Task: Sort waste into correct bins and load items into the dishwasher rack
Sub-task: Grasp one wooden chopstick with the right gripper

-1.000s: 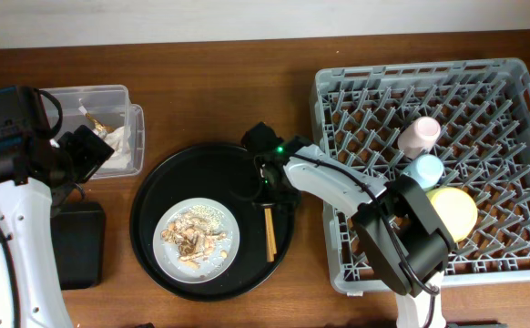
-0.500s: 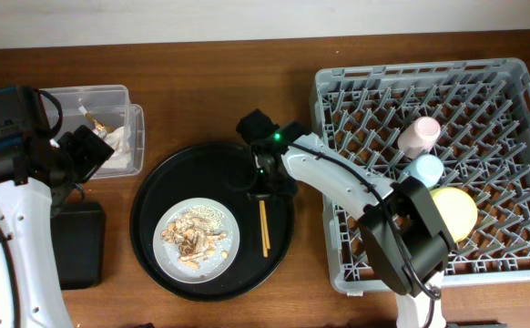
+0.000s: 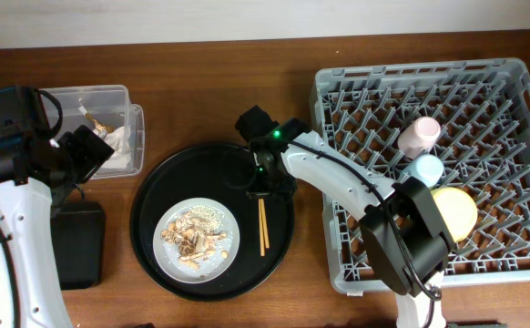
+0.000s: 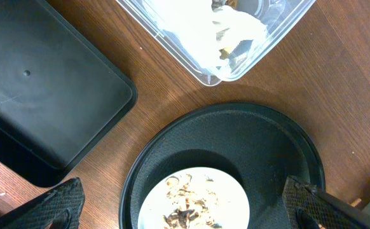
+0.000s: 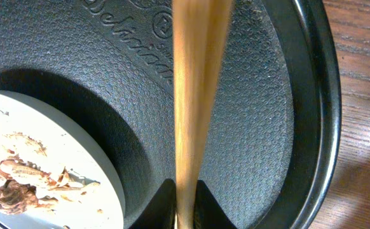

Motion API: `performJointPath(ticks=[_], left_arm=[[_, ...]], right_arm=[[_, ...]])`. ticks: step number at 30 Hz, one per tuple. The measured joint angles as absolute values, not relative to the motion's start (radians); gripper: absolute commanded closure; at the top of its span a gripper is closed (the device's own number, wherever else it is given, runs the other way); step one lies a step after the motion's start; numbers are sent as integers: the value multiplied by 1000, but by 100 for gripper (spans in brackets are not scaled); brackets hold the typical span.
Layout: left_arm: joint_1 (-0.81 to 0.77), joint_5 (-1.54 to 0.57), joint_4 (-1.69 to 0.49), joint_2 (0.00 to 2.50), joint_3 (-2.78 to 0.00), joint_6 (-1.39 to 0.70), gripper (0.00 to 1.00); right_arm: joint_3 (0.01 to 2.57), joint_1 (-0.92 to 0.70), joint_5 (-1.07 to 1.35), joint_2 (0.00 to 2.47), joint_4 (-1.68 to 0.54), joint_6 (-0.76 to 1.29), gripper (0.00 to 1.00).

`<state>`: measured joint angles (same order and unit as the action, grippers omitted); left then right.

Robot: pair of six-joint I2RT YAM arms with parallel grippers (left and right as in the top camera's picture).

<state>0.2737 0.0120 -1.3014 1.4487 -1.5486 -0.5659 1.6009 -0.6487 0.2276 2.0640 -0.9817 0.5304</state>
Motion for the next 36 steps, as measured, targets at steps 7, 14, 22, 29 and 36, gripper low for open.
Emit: performJointPath(ticks=[7, 14, 22, 29, 36], left_arm=[[274, 12, -1301, 1449, -1549, -566, 1], [274, 12, -1301, 1449, -1549, -566, 1], [274, 12, -1301, 1449, -1549, -566, 1], [274, 12, -1301, 1449, -1549, -566, 1], [274, 12, -1301, 1449, -1549, -566, 1]], right_arm=[[1601, -649, 228, 2064, -984, 527, 96], [1601, -649, 195, 2064, -984, 521, 60], [1585, -649, 78, 2064, -942, 524, 58], [1533, -649, 103, 2065, -861, 524, 58], [1533, -649, 160, 2065, -811, 524, 58]])
